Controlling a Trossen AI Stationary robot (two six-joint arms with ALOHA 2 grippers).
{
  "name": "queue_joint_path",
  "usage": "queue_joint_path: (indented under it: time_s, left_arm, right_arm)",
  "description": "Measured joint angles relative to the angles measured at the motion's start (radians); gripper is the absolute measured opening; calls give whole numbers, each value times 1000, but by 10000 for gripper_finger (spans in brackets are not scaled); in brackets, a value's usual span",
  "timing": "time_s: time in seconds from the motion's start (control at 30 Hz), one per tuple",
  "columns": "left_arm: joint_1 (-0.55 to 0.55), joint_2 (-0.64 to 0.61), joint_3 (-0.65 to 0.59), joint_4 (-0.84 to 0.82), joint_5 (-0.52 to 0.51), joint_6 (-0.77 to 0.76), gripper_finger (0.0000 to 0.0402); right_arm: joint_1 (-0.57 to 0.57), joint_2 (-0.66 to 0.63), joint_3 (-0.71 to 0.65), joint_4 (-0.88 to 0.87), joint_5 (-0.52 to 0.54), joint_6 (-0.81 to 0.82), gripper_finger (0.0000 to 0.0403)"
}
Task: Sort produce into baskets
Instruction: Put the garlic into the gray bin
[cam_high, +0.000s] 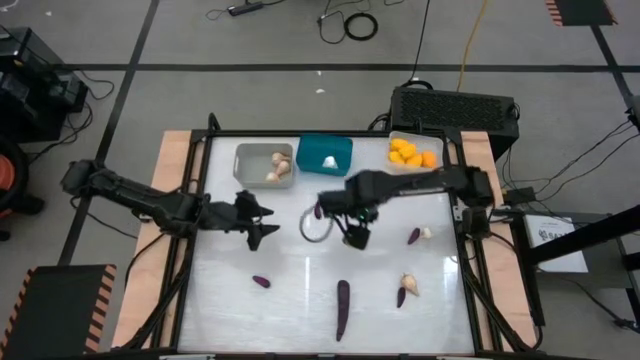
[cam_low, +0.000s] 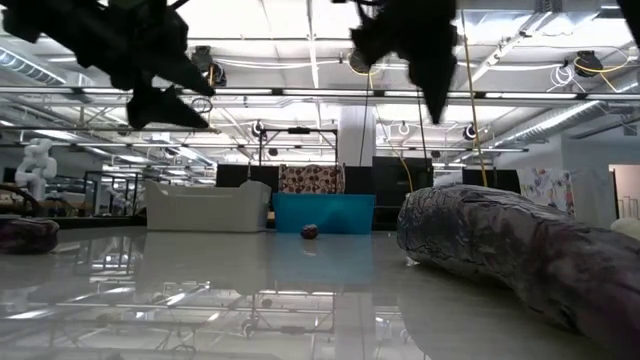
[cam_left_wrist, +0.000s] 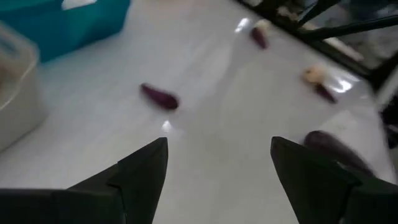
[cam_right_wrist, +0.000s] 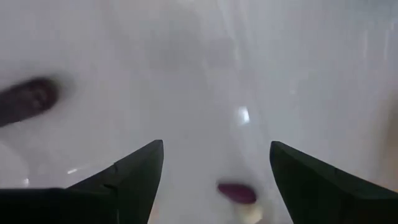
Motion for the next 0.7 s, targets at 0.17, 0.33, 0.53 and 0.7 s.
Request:
queue_joint_path:
  time_s: [0.17, 0.33, 0.53, 0.7]
  left_arm:
    - [84, 0, 0, 74, 104, 113, 292]
    - [156, 1, 0, 76, 190, 164, 292]
    - [217, 32, 0, 79, 266, 175, 292]
    - [237, 92, 0, 132, 310, 117, 292]
  right_arm:
    - [83, -192, -318, 169, -27, 307, 286]
    - [183, -351, -573, 296, -27, 748, 286]
    - [265, -448, -733, 289, -11, 974, 286]
    - [300, -479, -783, 343, -120, 978, 286]
